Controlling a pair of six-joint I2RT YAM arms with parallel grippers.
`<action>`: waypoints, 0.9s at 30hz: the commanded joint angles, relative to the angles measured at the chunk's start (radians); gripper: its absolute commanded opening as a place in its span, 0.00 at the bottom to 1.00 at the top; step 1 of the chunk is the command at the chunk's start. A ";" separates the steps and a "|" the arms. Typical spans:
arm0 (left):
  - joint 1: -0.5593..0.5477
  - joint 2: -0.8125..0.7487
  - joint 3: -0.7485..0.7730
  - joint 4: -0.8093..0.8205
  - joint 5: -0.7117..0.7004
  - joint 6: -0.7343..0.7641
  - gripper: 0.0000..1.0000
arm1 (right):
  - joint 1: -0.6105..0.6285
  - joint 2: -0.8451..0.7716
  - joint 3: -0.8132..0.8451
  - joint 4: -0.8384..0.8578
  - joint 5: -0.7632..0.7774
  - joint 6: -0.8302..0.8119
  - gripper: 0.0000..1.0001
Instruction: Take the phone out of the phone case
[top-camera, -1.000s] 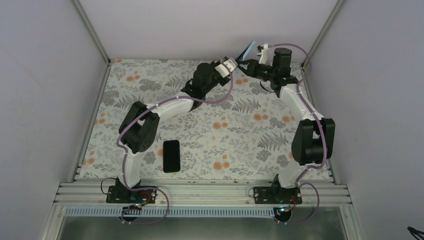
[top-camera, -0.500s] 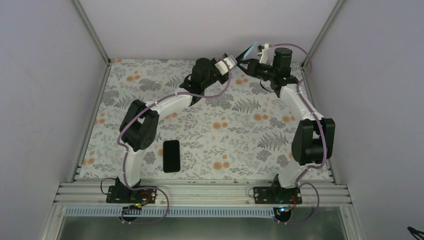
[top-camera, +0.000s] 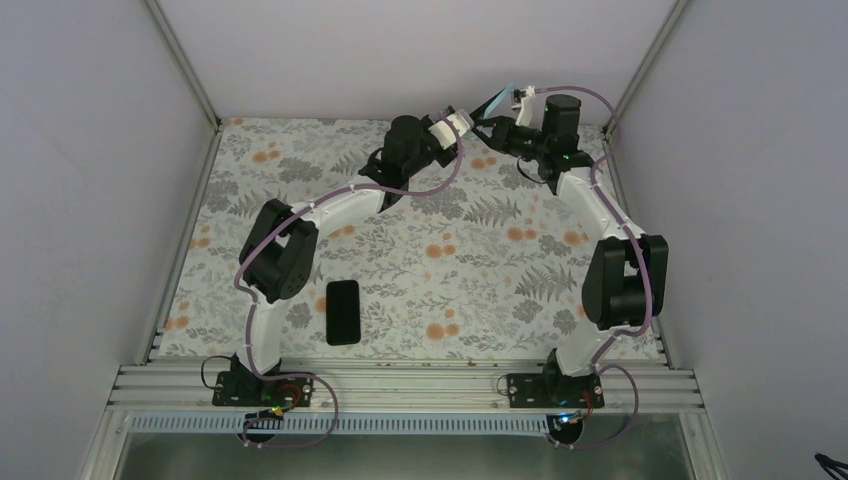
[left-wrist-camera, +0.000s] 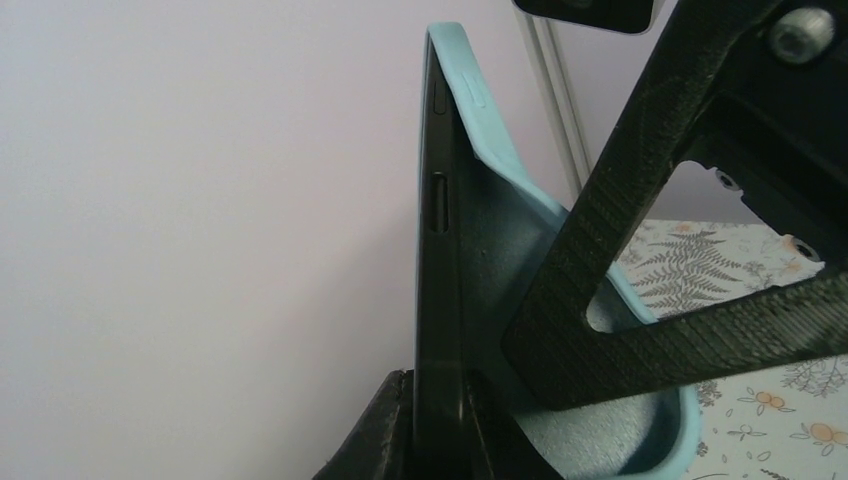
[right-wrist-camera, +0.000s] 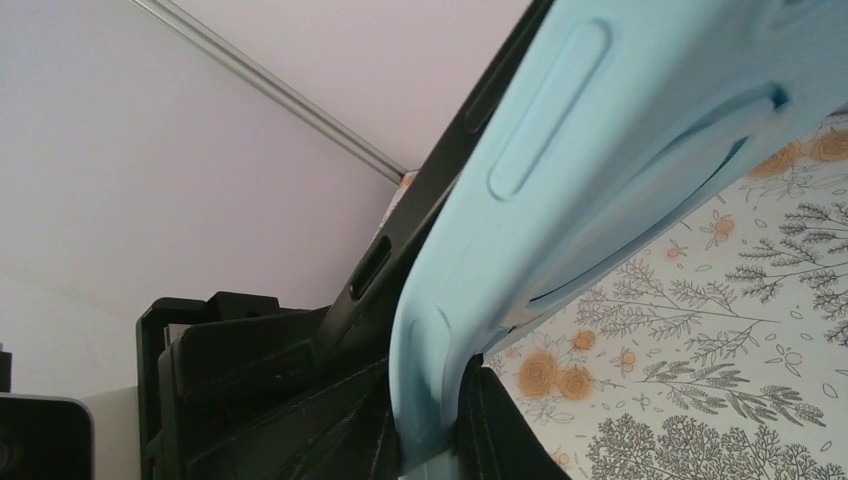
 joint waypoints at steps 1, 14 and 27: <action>0.024 0.126 0.020 -0.140 -0.171 -0.015 0.13 | 0.231 -0.080 0.066 0.065 -0.807 -0.025 0.03; 0.013 0.135 0.034 -0.161 -0.140 0.012 0.12 | 0.256 -0.081 0.057 0.061 -0.862 -0.025 0.03; 0.011 0.195 0.127 -0.195 -0.182 0.010 0.11 | 0.303 -0.093 0.009 0.152 -0.896 0.043 0.03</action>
